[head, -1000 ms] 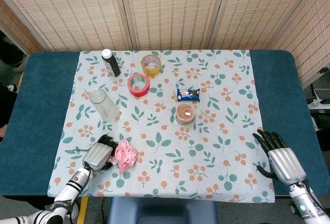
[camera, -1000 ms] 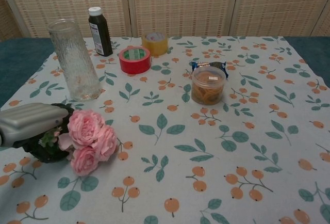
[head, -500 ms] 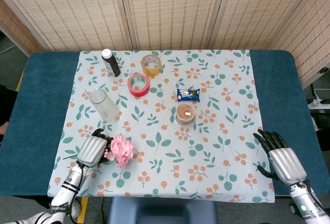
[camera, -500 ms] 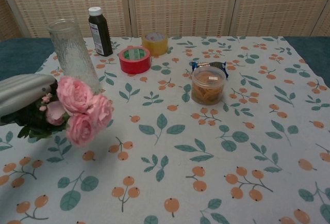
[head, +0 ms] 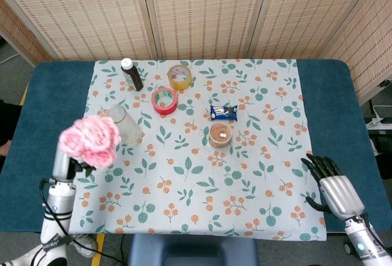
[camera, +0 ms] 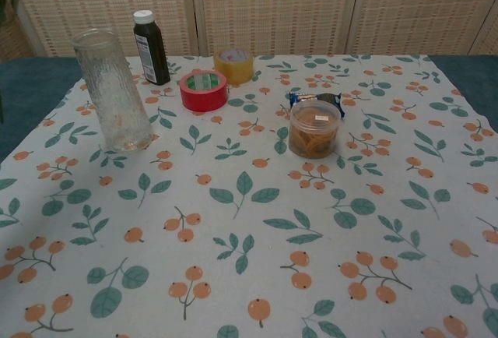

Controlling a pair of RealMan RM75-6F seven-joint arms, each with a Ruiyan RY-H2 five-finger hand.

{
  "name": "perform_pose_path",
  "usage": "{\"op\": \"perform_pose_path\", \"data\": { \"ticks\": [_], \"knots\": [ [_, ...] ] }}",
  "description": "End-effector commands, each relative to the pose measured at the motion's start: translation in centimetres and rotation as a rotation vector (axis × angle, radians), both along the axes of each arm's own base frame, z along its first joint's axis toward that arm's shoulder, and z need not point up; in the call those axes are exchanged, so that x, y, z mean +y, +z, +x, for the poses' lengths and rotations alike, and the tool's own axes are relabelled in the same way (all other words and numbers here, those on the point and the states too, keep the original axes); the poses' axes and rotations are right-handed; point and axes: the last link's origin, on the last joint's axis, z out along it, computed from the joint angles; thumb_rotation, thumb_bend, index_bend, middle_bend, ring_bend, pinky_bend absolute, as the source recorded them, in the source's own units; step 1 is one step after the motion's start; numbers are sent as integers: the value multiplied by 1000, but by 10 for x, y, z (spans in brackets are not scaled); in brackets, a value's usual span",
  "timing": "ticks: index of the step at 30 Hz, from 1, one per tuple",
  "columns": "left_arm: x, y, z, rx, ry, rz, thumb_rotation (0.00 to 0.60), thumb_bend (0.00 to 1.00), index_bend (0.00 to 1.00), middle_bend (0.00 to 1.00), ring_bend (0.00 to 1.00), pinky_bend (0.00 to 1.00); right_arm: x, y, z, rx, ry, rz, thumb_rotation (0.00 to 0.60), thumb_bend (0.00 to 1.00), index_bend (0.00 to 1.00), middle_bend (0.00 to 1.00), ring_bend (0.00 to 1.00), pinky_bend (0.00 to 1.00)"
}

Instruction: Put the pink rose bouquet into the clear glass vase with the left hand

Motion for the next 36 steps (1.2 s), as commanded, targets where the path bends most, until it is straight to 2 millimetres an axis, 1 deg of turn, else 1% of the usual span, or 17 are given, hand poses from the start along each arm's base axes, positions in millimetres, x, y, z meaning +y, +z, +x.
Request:
{"op": "perform_pose_path", "data": {
  "ticks": [1,2,6,9,12,18,23,30,36],
  "knots": [
    [48,50,23,-231,-36,127,600,528,683,764,459,205,-1,-1,0,3,-3,4,600,182,0,0,0,0],
    [61,52,26,-230,-34,142,600,528,685,765,459,205,-1,-2,-1,5,-5,5,600,182,0,0,0,0],
    [98,51,32,-259,-12,152,600,527,691,766,455,202,-3,-3,-2,9,-15,2,600,183,0,0,0,0],
    [121,50,35,-256,2,177,600,529,690,766,453,201,-5,-4,-3,13,-25,4,600,182,0,0,0,0],
    [135,44,39,-279,1,169,600,528,690,766,452,200,-8,-3,-5,17,-35,-6,600,182,0,0,0,0],
    [140,18,51,-257,-29,134,600,528,690,766,452,197,-12,-3,-7,19,-47,-11,600,182,0,0,0,0],
    [141,0,53,-236,-24,107,600,528,690,765,450,196,-13,-2,-7,18,-46,-10,600,183,0,0,0,0],
    [139,-24,39,-176,-2,101,600,528,690,763,444,195,-11,2,-7,9,-40,-20,600,182,0,0,0,0],
    [137,-34,32,-152,-9,105,600,527,686,759,439,193,-10,4,-6,6,-38,-25,600,182,0,0,0,0]
  ]
}}
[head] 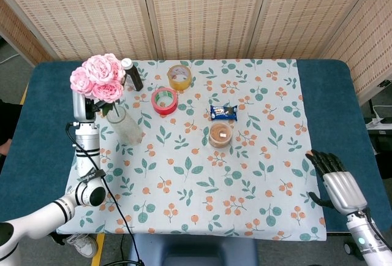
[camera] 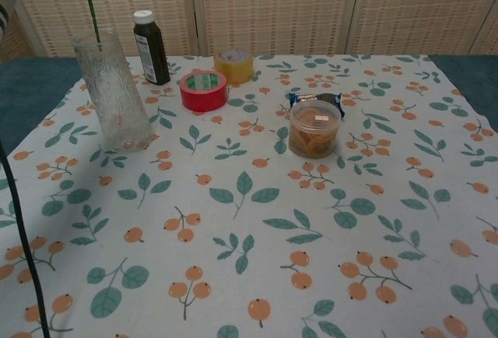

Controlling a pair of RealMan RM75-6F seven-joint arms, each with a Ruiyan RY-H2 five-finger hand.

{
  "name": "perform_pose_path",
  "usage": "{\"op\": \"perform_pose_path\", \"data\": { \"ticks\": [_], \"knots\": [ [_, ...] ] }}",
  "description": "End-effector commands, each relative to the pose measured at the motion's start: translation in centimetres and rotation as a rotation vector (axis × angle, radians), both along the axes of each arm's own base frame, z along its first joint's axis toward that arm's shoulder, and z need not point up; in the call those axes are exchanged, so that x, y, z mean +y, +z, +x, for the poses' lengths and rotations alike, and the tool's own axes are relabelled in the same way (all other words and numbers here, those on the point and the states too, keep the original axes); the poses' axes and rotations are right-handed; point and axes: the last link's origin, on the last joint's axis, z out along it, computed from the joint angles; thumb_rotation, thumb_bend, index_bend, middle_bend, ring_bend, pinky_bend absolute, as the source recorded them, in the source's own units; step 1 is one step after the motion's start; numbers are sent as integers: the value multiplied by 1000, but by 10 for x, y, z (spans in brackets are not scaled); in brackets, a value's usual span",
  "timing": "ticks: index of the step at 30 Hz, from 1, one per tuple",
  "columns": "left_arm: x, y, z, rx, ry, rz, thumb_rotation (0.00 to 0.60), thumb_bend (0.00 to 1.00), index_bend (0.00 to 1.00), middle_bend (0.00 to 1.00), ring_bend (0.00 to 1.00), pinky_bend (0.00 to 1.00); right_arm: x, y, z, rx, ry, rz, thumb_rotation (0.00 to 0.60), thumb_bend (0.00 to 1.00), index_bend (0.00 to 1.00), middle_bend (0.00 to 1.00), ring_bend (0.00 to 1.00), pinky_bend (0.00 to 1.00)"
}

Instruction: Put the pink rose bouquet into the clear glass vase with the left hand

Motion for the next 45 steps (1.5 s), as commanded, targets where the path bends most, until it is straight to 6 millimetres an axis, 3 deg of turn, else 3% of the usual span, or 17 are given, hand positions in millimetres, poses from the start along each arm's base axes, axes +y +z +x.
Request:
{"op": "perform_pose_path", "data": {
  "ticks": [1,6,7,9,12,24,35,45],
  "knots": [
    [-3,-8,-3,18,-8,-12,600,515,661,737,422,190,0,0,0,-1,0,-2,600,182,0,0,0,0],
    [-6,-20,-10,89,-5,-29,600,469,294,339,170,126,0,0,0,0,2,-2,600,182,0,0,0,0],
    [-6,-22,-12,102,-2,-33,600,466,167,191,88,100,0,0,0,-1,3,-1,600,182,0,0,0,0],
    [-7,-32,-20,146,14,-60,600,454,9,15,1,57,0,0,1,-2,7,0,600,182,0,0,0,0],
    [-15,-51,-37,146,18,-131,600,418,0,0,0,25,1,2,2,-9,14,-10,600,183,0,0,0,0],
    [-30,-59,-58,203,9,-181,600,371,0,0,0,9,4,4,3,-22,31,-19,600,182,0,0,0,0],
    [-49,-49,-70,268,11,-157,600,347,0,0,0,9,5,4,4,-24,35,-19,600,182,0,0,0,0],
    [-76,-33,-111,502,83,-120,600,344,0,0,0,0,7,6,6,-33,46,-19,600,182,0,0,0,0]
  ]
}}
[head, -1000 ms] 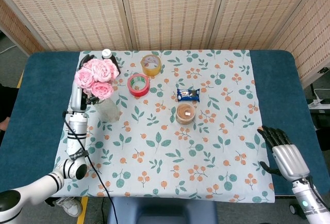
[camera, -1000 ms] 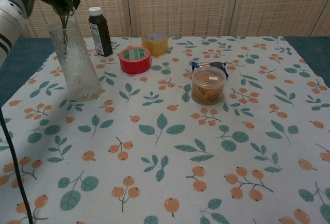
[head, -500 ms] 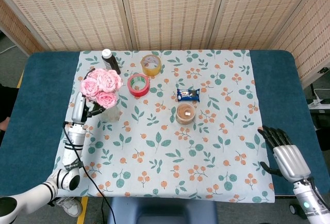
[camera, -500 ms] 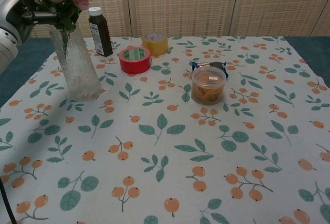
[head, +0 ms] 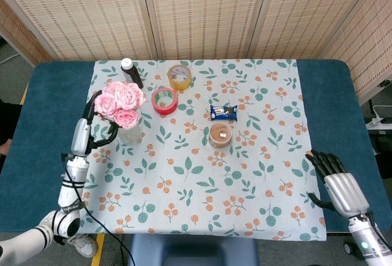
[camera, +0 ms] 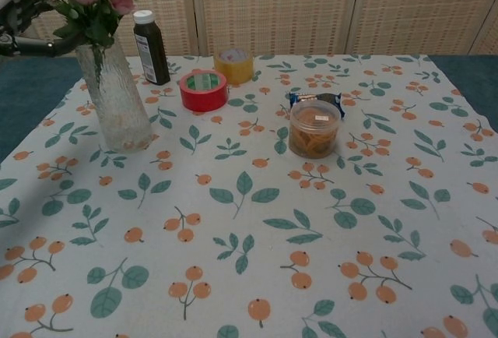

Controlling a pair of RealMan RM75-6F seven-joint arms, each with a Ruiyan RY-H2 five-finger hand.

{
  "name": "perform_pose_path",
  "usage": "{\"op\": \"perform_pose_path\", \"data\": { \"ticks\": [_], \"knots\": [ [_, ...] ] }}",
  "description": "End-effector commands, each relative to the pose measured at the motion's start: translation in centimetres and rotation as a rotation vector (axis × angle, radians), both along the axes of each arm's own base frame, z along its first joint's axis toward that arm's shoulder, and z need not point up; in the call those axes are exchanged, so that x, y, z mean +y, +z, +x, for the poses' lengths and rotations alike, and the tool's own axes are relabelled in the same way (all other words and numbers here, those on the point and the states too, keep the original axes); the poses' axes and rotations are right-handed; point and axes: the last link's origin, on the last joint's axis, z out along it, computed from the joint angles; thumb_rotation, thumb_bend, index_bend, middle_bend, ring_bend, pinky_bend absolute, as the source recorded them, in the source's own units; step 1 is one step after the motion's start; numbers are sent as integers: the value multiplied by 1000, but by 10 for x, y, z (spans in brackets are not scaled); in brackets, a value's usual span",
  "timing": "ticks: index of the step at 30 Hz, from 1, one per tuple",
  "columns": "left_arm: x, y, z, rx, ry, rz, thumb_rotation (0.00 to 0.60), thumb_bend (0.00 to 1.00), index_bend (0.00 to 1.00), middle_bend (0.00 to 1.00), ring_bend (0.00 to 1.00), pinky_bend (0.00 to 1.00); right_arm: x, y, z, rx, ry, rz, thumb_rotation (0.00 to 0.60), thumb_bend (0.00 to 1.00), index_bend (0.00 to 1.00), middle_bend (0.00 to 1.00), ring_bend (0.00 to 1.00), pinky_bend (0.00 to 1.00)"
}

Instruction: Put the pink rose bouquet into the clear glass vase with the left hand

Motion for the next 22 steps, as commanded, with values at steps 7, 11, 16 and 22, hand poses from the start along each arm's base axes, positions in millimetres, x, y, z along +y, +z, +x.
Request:
{"op": "perform_pose_path", "data": {
  "ticks": [7,11,16,22],
  "knots": [
    [-77,33,-58,369,15,39,600,332,0,0,0,0,2,-1,1,3,5,11,600,183,0,0,0,0],
    [-131,42,-92,614,95,22,600,331,0,0,0,5,4,-1,1,8,4,16,600,182,0,0,0,0],
    [-173,41,-122,800,213,-19,600,334,0,0,0,22,6,-5,2,22,3,31,600,182,0,0,0,0],
    [-180,45,-115,842,212,-34,600,338,0,0,0,34,7,-10,3,36,8,55,600,182,0,0,0,0]
  ]
}}
